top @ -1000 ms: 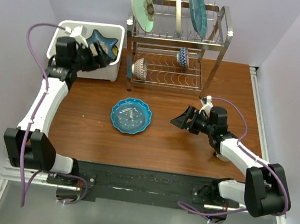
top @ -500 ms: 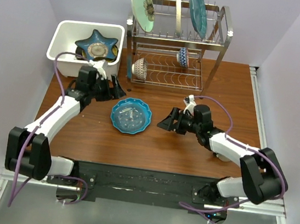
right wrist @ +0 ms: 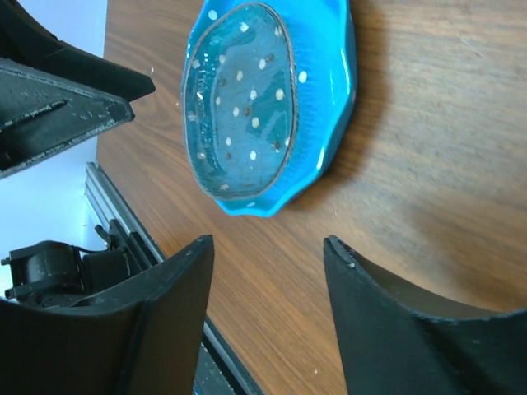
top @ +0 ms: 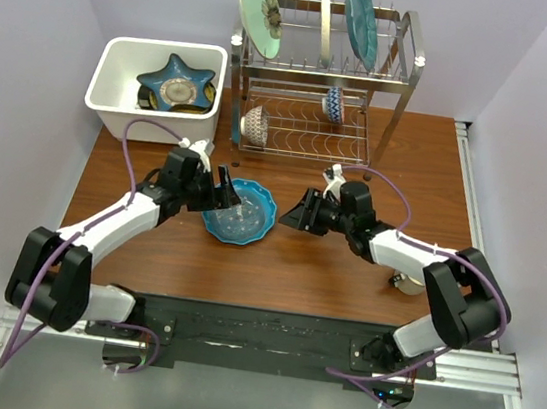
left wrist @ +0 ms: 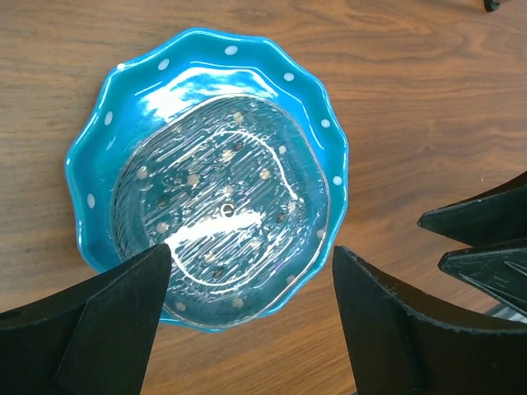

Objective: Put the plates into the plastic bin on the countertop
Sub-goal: Pick up the plate at the center of the board.

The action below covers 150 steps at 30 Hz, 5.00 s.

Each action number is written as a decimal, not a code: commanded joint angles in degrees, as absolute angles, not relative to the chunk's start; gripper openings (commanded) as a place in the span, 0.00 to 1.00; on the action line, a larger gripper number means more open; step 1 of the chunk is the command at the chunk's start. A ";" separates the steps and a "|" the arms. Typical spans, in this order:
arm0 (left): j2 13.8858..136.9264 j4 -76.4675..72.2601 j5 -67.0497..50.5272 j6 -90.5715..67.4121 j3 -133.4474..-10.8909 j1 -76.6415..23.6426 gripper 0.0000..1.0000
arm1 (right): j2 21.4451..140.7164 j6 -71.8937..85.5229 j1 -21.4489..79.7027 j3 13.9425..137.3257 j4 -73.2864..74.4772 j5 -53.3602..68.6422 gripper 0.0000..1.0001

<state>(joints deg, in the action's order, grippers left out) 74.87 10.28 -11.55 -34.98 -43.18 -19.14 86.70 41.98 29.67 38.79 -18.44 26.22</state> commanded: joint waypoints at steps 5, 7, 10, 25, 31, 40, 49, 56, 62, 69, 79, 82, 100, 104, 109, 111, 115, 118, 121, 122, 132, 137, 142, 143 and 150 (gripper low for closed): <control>70.05 11.16 -4.05 -35.16 -42.54 -19.95 0.84 | 90.60 41.75 31.64 45.26 -21.09 24.70 0.52; 69.61 11.34 -3.87 -35.50 -41.93 -19.95 0.84 | 91.58 41.57 32.51 46.49 -21.09 24.26 0.51; 69.17 10.99 -5.53 -36.21 -41.13 -19.95 0.85 | 93.16 41.31 33.66 47.72 -21.45 22.50 0.50; 69.70 9.58 -9.40 -36.56 -40.52 -19.95 0.85 | 105.37 38.32 36.12 56.51 -18.02 18.90 0.48; 69.43 9.93 -9.23 -36.39 -40.43 -19.86 0.85 | 108.45 37.53 37.26 58.88 -16.61 17.58 0.45; 68.56 11.16 -8.00 -35.51 -41.04 -19.86 0.85 | 112.06 35.33 39.99 63.19 -10.55 13.01 0.14; 67.15 13.36 -5.71 -34.45 -42.19 -19.86 0.85 | 107.85 35.68 39.99 59.42 -11.34 10.29 0.00; 64.95 15.38 -1.32 -34.10 -43.42 -19.78 0.85 | 103.10 35.51 39.99 57.31 -10.64 9.23 0.00; 66.18 15.12 -0.18 -33.66 -42.80 -19.16 0.83 | 97.22 34.46 39.90 55.81 -8.10 8.35 0.00; 70.65 11.08 -0.62 -34.89 -41.31 -17.06 0.69 | 89.92 30.77 39.90 54.15 -0.97 2.47 0.00; 76.20 8.70 -1.76 -34.45 -40.08 -13.01 0.63 | 84.11 29.79 36.21 47.91 1.41 0.09 0.00; 76.56 9.05 -0.80 -34.19 -40.34 -12.57 0.62 | 84.11 29.53 34.72 47.37 1.76 0.44 0.00; 68.81 7.90 -1.68 -32.16 -38.67 -11.60 0.69 | 87.89 29.00 31.20 45.97 1.67 2.72 0.00; 75.13 7.74 -1.84 -32.69 -38.23 -11.69 0.63 | 86.14 28.57 30.50 45.62 2.37 2.81 0.00; 80.32 6.51 -2.99 -32.70 -38.67 -11.60 0.59 | 82.01 28.48 29.01 44.04 2.37 4.65 0.00; 82.17 5.98 -3.34 -32.52 -38.85 -11.60 0.57 | 81.04 28.39 28.30 43.77 2.46 5.44 0.00; 84.46 4.23 -5.01 -32.08 -38.41 -11.69 0.50 | 79.11 28.48 27.07 43.86 3.69 7.38 0.00; 85.87 3.08 -6.15 -32.17 -38.06 -11.69 0.42 | 78.14 28.56 26.46 43.86 4.22 7.73 0.00; 88.06 2.64 -7.38 -31.91 -37.88 -11.69 0.31 | 77.17 28.30 25.93 44.12 4.83 7.73 0.00; 89.46 2.38 -7.82 -31.82 -38.05 -11.69 0.27 | 76.91 28.21 25.75 44.12 5.01 7.73 0.00; 91.76 4.22 -8.88 -30.85 -40.43 -11.69 0.00 | 75.15 27.95 24.35 43.77 6.06 8.09 0.00; 86.41 7.64 -7.21 -31.03 -42.36 -11.69 0.00 | 74.18 28.21 23.99 43.16 5.98 8.35 0.00; 79.65 10.63 -6.94 -31.64 -43.94 -10.90 0.00 | 72.95 28.39 23.73 42.80 5.80 8.61 0.00; 78.67 11.16 -6.94 -31.64 -44.21 -10.81 0.00 | 72.69 28.56 23.73 42.72 5.71 8.61 0.00; 71.29 16.25 -6.50 -31.11 -46.49 -8.88 0.00 | 71.89 28.74 23.64 42.36 5.80 8.88 0.00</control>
<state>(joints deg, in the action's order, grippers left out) 76.99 17.65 -5.02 -30.83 -41.54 -10.31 73.45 28.86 23.92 42.63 6.63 7.31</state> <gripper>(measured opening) 0.059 0.028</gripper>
